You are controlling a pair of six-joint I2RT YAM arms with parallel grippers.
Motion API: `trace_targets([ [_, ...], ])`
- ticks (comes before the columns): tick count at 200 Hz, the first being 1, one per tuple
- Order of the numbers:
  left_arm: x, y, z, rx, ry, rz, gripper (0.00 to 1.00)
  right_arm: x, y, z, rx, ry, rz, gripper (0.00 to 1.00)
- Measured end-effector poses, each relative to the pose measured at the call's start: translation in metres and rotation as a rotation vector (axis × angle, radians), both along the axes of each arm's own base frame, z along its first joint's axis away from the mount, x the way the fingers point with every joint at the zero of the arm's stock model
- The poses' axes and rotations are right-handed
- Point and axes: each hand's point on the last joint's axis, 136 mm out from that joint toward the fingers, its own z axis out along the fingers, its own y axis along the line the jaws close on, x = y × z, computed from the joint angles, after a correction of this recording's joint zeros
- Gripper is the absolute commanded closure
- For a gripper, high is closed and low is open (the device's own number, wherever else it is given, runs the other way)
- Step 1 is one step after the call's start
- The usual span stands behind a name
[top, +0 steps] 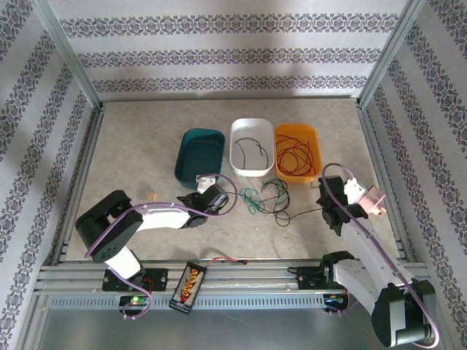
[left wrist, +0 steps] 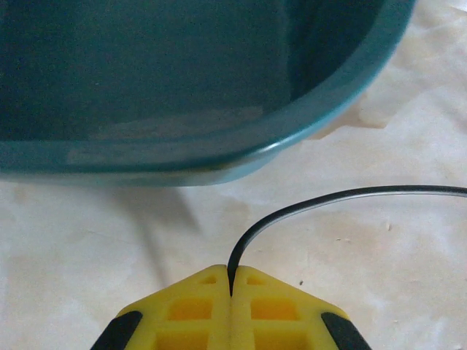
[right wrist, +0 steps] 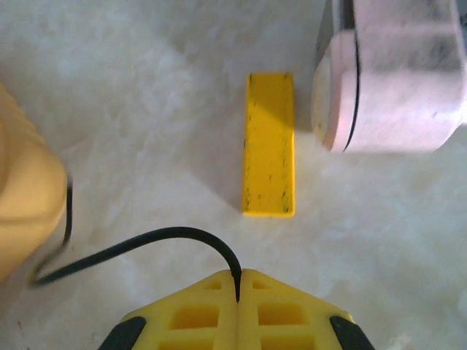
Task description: Untangle the cables
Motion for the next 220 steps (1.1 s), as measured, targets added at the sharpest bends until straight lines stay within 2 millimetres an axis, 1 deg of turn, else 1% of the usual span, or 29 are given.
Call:
trace_targets([
  [30, 0.000, 0.006, 0.001, 0.019, -0.007, 0.019, 1.00, 0.008, -0.008, 0.022, -0.082, -0.023, 0.012, 1.00],
  [53, 0.000, 0.011, 0.002, 0.034, -0.015, 0.041, 1.00, 0.008, -0.017, 0.038, -0.153, -0.039, 0.014, 1.00],
  [68, 0.000, 0.015, 0.002, 0.049, -0.017, 0.059, 1.00, 0.008, -0.025, 0.050, -0.201, -0.050, 0.000, 1.00],
  [98, -0.003, 0.028, 0.003, 0.086, -0.022, 0.106, 1.00, 0.000, -0.052, 0.066, -0.265, -0.055, -0.081, 1.00],
  [121, -0.005, 0.040, 0.008, 0.107, -0.034, 0.153, 1.00, -0.011, -0.073, 0.071, -0.275, -0.058, -0.163, 1.00],
  [136, -0.006, 0.046, 0.012, 0.114, -0.045, 0.183, 1.00, -0.017, -0.083, 0.071, -0.267, -0.059, -0.207, 1.00],
  [155, -0.007, 0.052, 0.017, 0.120, -0.058, 0.210, 1.00, -0.018, -0.086, 0.069, -0.233, -0.063, -0.227, 1.00],
  [170, -0.008, 0.055, 0.018, 0.127, -0.064, 0.226, 1.00, -0.014, -0.082, 0.068, -0.189, -0.083, -0.211, 1.00],
  [181, -0.009, 0.059, 0.018, 0.137, -0.064, 0.242, 1.00, -0.011, -0.078, 0.072, -0.163, -0.108, -0.203, 1.00],
  [198, -0.013, 0.067, 0.018, 0.161, -0.061, 0.271, 1.00, -0.009, -0.077, 0.085, -0.143, -0.161, -0.211, 1.00],
  [220, -0.019, 0.081, 0.021, 0.205, -0.056, 0.326, 1.00, -0.012, -0.089, 0.113, -0.149, -0.223, -0.268, 1.00],
])
